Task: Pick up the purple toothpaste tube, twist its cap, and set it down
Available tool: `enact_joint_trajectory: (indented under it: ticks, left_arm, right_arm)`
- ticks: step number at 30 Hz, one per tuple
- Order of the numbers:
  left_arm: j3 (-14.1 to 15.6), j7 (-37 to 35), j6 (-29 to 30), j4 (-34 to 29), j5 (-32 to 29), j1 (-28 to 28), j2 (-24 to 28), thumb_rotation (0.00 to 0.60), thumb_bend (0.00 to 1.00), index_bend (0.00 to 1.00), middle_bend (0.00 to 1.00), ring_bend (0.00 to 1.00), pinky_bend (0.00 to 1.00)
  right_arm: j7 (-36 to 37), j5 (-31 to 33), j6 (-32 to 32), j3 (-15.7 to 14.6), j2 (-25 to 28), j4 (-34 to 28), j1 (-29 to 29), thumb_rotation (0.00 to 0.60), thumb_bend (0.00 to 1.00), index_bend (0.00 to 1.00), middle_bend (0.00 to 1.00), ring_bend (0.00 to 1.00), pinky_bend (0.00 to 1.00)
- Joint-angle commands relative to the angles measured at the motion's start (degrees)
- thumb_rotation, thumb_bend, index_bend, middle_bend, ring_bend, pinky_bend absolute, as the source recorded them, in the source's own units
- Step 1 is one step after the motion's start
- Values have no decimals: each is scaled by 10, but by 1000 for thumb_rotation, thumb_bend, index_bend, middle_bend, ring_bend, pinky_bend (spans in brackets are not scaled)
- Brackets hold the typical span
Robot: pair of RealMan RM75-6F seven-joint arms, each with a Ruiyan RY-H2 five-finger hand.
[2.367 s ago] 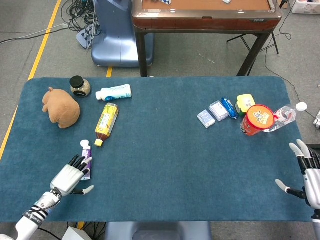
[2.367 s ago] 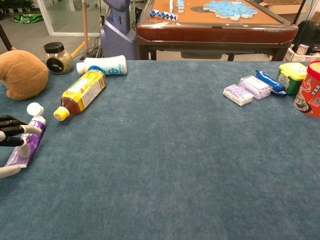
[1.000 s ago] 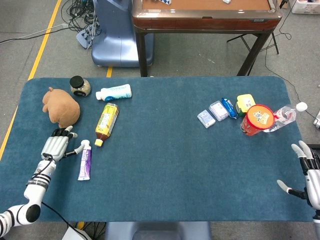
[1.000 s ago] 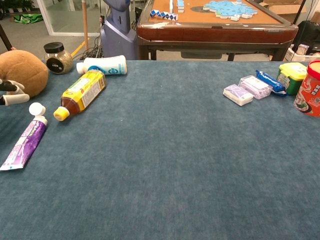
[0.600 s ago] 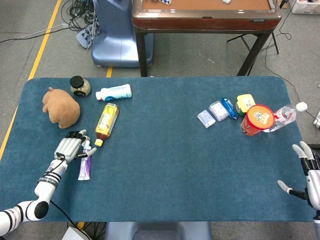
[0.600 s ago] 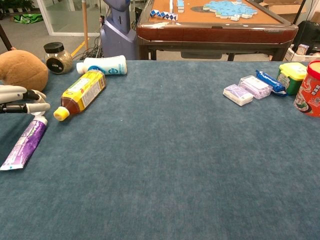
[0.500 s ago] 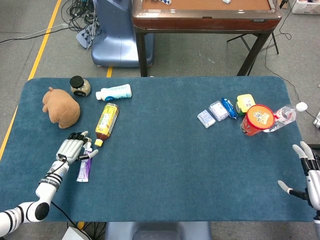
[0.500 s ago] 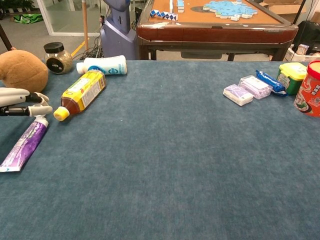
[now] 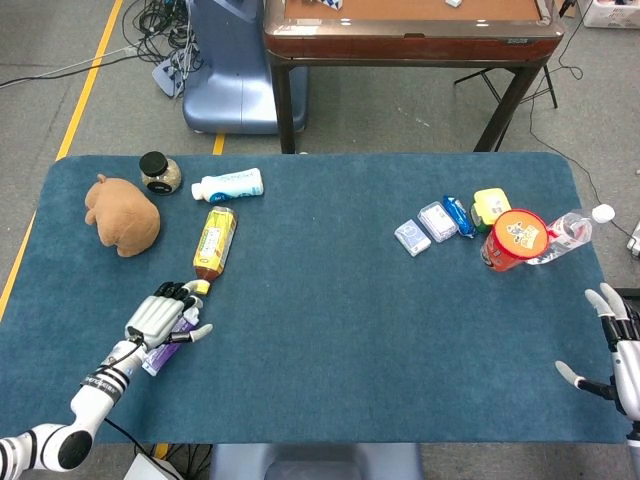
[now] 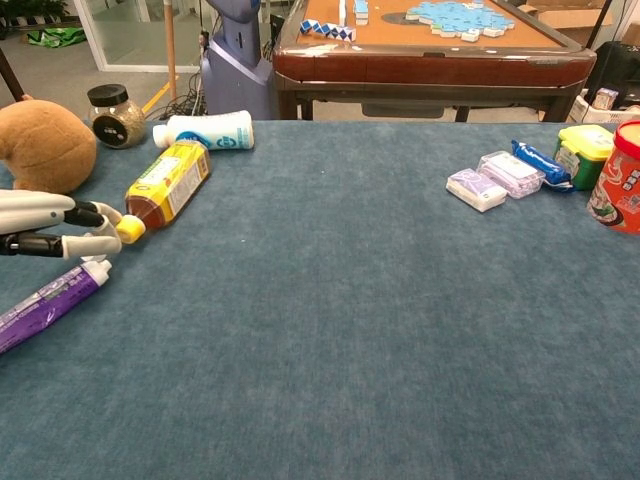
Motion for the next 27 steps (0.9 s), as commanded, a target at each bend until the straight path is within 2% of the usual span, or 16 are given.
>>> enact_joint_trajectory:
  ticks: [1, 4, 5, 7, 9, 11, 12, 16, 27]
  left_arm:
    - [4, -18, 46, -42, 45, 18, 24, 0, 146, 255, 0, 0, 0]
    - [7, -36, 94, -55, 90, 38, 30, 3, 147, 236, 0, 0, 0]
    - [11, -36, 105, -56, 102, 43, 31, 33, 147, 211, 0, 0, 0]
    - [21, -33, 122, -56, 123, 52, 33, 172, 147, 161, 0, 0, 0]
    - [31, -26, 132, -55, 135, 60, 34, 423, 147, 90, 0, 0, 0]
    - [35, -25, 138, -58, 137, 66, 34, 529, 147, 45, 0, 0, 0]
    - [38, -26, 141, -60, 139, 70, 33, 552, 147, 31, 0, 0, 0]
    - [45, -29, 144, -56, 145, 77, 23, 597, 146, 0, 0, 0, 0]
    - [53, -24, 152, 8, 158, 88, -37, 600, 146, 0, 0, 0, 0]
  right_arm:
    - [2, -1, -1, 1, -1, 2, 1, 600, 23, 0, 0, 0, 0]
    - [5, -2, -4, 1, -2, 5, 3, 600, 23, 0, 0, 0, 0]
    - [7, -2, -4, 2, -3, 7, 4, 600, 23, 0, 0, 0, 0]
    - [10, -2, -6, 2, -4, 9, 5, 600, 23, 0, 0, 0, 0]
    - [12, -2, -8, 2, -4, 11, 6, 600, 23, 0, 0, 0, 0]
    - [14, -3, -8, 2, -4, 13, 7, 600, 23, 0, 0, 0, 0]
    - [15, -3, -7, 2, -4, 14, 6, 600, 24, 0, 0, 0, 0]
    - [17, -4, -5, 2, -3, 15, 5, 600, 23, 0, 0, 0, 0]
    - [18, -4, 3, -2, 0, 12, -3, 600, 24, 0, 0, 0, 0]
